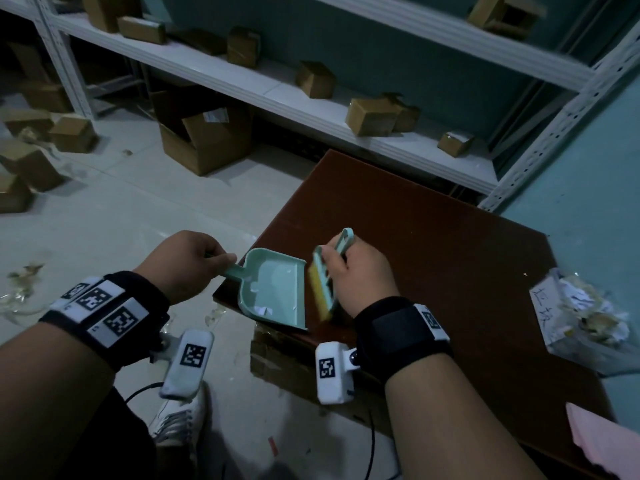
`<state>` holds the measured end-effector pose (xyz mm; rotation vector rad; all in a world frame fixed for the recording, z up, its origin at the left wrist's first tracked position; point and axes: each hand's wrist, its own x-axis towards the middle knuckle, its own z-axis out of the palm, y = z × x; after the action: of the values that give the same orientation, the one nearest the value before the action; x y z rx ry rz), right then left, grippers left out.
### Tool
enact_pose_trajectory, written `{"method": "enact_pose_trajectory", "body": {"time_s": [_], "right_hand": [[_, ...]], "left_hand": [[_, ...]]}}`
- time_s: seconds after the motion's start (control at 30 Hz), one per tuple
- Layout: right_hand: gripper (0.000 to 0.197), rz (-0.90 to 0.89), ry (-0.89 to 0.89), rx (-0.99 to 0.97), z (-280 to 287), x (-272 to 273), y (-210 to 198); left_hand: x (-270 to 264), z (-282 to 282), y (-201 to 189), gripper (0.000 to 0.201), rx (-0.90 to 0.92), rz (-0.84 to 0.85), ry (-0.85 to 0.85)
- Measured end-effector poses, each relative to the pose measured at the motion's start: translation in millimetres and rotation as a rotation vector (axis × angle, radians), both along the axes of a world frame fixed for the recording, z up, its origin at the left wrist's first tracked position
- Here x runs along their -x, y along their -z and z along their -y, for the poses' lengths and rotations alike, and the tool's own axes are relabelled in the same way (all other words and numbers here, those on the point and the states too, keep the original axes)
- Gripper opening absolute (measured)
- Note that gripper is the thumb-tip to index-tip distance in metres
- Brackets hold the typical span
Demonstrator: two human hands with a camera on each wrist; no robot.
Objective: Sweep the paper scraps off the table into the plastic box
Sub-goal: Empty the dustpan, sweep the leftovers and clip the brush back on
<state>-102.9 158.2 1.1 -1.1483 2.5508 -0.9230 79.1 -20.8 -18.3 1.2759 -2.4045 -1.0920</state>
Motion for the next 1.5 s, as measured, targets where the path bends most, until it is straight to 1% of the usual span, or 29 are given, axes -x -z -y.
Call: {"method": "enact_pose_trajectory", "body": {"time_s": [0.07, 0.13, 0.17, 0.2, 0.27, 0.3, 0.37, 0.43, 0.5, 0.6, 0.67, 0.7, 0.77, 0.8, 0.93, 1.03, 1.17, 1.3, 1.37, 1.43, 1.5], "right_hand": [[0.019, 0.114, -0.010, 0.071, 1.8, -2.4, -2.2], [0.022, 0.149, 0.064, 0.125, -2.6, 4.7, -9.3], [0.024, 0.095, 0.114, 0.127, -7.1, 11.5, -14.4], [0.026, 0.002, 0.159, 0.107, -12.4, 20.5, -18.6], [0.024, -0.189, 0.218, 0.034, -24.9, 40.1, -25.3], [0.023, -0.253, 0.236, -0.021, -30.8, 49.1, -26.4], [0.024, -0.307, 0.276, -0.155, -37.8, 64.6, -22.7], [0.027, -0.312, 0.294, -0.283, -36.9, 69.6, -16.3], [0.027, -0.282, 0.223, -0.325, -29.0, 60.4, -8.7], [0.024, -0.251, -0.004, -0.276, -8.8, 28.0, 1.6], [0.026, -0.181, -0.092, -0.177, 0.1, 8.0, 0.1], [0.027, -0.127, -0.096, -0.105, 1.1, 3.3, -4.2], [0.029, -0.060, -0.027, 0.024, -4.3, 3.9, -18.5], [0.031, -0.071, 0.035, 0.065, -10.5, 10.3, -25.3], [0.039, -0.273, 0.300, 0.057, -52.8, 55.1, -43.1], [0.037, -0.316, 0.414, -0.052, -87.9, 76.5, -43.5], [0.030, -0.399, 0.492, -0.343, -129.1, 82.2, -37.6], [0.031, -0.350, 0.516, -0.546, -150.5, 81.2, -28.3], [0.031, -0.283, 0.492, -0.556, -150.4, 74.0, -25.2], [0.029, -0.209, 0.422, -0.446, -140.7, 60.1, -21.3], [0.029, -0.105, 0.327, -0.250, -124.0, 39.0, -18.8]], "left_hand": [[2.3, -3.0, 0.3, 0.030, -0.012, -0.014, 0.000], [2.6, -2.7, 0.5, 0.031, -0.043, -0.043, -0.010], [1.9, -1.9, 0.6, 0.031, -0.066, -0.060, -0.020], [1.0, -0.7, 1.0, 0.032, -0.084, -0.076, -0.031], [-0.5, 2.4, 2.5, 0.033, -0.102, -0.095, -0.052], [-0.8, 3.6, 3.2, 0.033, -0.108, -0.099, -0.061], [0.2, 3.6, 3.7, 0.034, -0.116, -0.102, -0.070], [3.0, 1.4, 4.3, 0.034, -0.120, -0.094, -0.058], [6.0, -2.4, 5.2, 0.034, -0.121, -0.081, -0.033], [9.6, -6.3, 6.3, 0.034, -0.120, -0.067, 0.000], [11.7, -7.8, 5.6, 0.033, -0.113, -0.064, 0.006], [12.6, -8.6, 5.2, 0.033, -0.108, -0.060, 0.008], [13.8, -9.8, 5.3, 0.033, -0.100, -0.057, 0.008], [14.6, -10.7, 5.5, 0.033, -0.094, -0.053, 0.010], [20.1, -17.4, 6.3, 0.032, -0.049, -0.028, 0.051], [28.3, -25.5, 6.3, 0.032, -0.013, -0.021, 0.105], [41.0, -37.0, 8.5, 0.032, 0.027, -0.022, 0.177], [50.3, -41.7, 12.3, 0.035, 0.063, 0.001, 0.226], [53.5, -44.0, 13.4, 0.034, 0.061, 0.009, 0.231], [55.5, -46.8, 14.6, 0.034, 0.055, 0.015, 0.229], [56.5, -49.8, 15.7, 0.034, 0.056, 0.020, 0.229]]}}
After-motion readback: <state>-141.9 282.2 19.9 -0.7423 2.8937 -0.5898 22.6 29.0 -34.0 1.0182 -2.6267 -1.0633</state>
